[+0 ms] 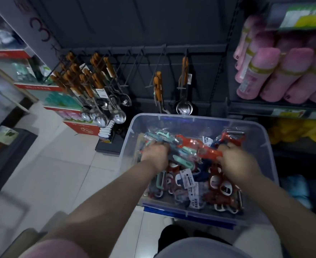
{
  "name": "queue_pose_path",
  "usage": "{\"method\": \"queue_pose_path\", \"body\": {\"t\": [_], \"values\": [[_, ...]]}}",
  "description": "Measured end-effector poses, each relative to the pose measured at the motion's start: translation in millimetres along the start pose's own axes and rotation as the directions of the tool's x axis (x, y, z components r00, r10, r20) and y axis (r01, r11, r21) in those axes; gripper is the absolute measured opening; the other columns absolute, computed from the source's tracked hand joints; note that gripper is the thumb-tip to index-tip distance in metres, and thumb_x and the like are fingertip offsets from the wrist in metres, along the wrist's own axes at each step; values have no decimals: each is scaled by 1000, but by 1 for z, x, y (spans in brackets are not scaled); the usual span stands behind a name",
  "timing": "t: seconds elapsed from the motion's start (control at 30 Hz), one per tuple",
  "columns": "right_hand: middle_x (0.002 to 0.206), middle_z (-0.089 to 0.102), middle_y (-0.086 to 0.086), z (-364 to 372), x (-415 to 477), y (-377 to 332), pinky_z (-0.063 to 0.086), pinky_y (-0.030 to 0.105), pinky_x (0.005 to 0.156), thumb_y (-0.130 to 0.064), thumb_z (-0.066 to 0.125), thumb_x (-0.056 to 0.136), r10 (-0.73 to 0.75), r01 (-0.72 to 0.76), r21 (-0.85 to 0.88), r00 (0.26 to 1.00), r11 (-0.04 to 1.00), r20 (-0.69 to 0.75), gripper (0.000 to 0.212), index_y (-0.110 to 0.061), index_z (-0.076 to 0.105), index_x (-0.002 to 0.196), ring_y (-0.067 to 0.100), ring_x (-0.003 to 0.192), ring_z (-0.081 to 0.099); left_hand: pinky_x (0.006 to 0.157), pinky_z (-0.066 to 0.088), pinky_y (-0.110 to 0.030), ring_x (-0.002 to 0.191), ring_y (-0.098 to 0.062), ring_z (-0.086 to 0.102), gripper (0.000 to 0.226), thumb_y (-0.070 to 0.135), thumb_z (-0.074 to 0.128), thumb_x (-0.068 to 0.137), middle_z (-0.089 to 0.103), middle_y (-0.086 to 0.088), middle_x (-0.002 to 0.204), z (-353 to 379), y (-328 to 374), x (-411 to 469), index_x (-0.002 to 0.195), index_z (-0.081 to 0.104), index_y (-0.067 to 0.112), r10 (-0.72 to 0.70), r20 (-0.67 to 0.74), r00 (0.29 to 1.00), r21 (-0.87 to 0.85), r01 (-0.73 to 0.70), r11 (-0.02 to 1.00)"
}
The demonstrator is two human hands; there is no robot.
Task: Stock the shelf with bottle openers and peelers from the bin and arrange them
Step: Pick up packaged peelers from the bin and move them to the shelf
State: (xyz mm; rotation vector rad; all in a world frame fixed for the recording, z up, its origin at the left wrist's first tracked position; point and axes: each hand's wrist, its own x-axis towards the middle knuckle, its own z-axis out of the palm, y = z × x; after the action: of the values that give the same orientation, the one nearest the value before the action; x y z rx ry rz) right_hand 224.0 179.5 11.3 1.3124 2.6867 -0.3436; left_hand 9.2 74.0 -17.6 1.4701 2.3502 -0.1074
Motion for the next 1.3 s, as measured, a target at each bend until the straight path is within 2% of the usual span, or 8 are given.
{"method": "queue_pose_path", "body": {"t": [0.1, 0.23, 0.57, 0.7, 0.93, 1.03, 1.13, 1.3], "values": [[100, 64, 5, 7, -6, -2, 50, 38, 74, -19, 49, 93, 88, -82, 183, 996, 980, -24, 15, -20, 48, 109, 31, 91, 63, 107, 31, -50, 129, -28, 37, 45, 37, 57, 90, 46, -4, 135, 4, 6, 13, 133, 48, 24, 64, 92, 994, 170, -79, 982], [87, 67, 8, 19, -12, -9, 50, 40, 69, -11, 51, 89, 141, -129, 255, 990, 958, -31, 28, -20, 44, 115, 34, 83, 65, 105, 30, -54, 125, -28, 37, 44, 30, 59, 89, 46, -4, 133, 14, 3, 11, 132, 49, 29, 59, 99, 993, 340, -90, 936], [80, 66, 6, 21, -9, -13, 49, 37, 62, -13, 51, 89, 218, -205, 294, 976, 934, -12, 27, -22, 39, 112, 32, 78, 65, 120, 15, -43, 142, -28, 27, 66, 6, 60, 82, 38, -14, 149, -4, -16, 31, 140, 28, 9, 71, 44, 997, 341, -82, 937], [84, 66, 5, 18, -13, -15, 46, 37, 61, -17, 50, 92, 218, -213, 297, 976, 931, 17, 22, -21, 39, 111, 31, 79, 64, 117, 18, -50, 136, -32, 32, 77, 20, 71, 80, 41, -13, 144, 1, -23, 35, 141, 25, 13, 45, 124, 991, 350, -86, 933], [72, 59, -2, 22, -16, -24, 47, 36, 59, -19, 50, 93, 196, -182, 344, 981, 921, -6, 19, -18, 43, 110, 26, 70, 61, 114, 22, -50, 129, -32, 37, 52, 36, 54, 89, 49, -10, 135, -3, -29, 17, 136, 42, 15, 129, 82, 988, 426, -152, 892], [72, 60, 1, 23, -18, -29, 50, 40, 60, -17, 51, 91, 202, -177, 362, 979, 915, -31, 22, -17, 42, 112, 27, 66, 59, 105, 35, -43, 119, -32, 50, 46, 33, 54, 89, 61, -11, 121, -14, -30, 10, 129, 43, 13, 118, 1, 993, 314, -113, 943], [71, 61, 4, 24, -19, -35, 51, 40, 57, -17, 51, 92, 211, -181, 385, 977, 905, -39, 28, -18, 38, 116, 28, 61, 58, 71, 46, -36, 94, -31, 60, 28, 33, 51, 93, 63, -9, 102, -27, -31, 2, 112, 45, 13, 44, -92, 995, -6, -45, 999], [68, 60, 2, 26, -18, -52, 45, 35, 52, -22, 49, 93, 177, -139, 428, 983, 893, -50, 31, -18, 37, 121, 24, 57, 57, 47, 35, -26, 59, -17, 53, 18, 28, 56, 92, 58, -7, 79, -34, -34, -6, 91, 52, 11, -150, -27, 988, -563, 109, 819]]}}
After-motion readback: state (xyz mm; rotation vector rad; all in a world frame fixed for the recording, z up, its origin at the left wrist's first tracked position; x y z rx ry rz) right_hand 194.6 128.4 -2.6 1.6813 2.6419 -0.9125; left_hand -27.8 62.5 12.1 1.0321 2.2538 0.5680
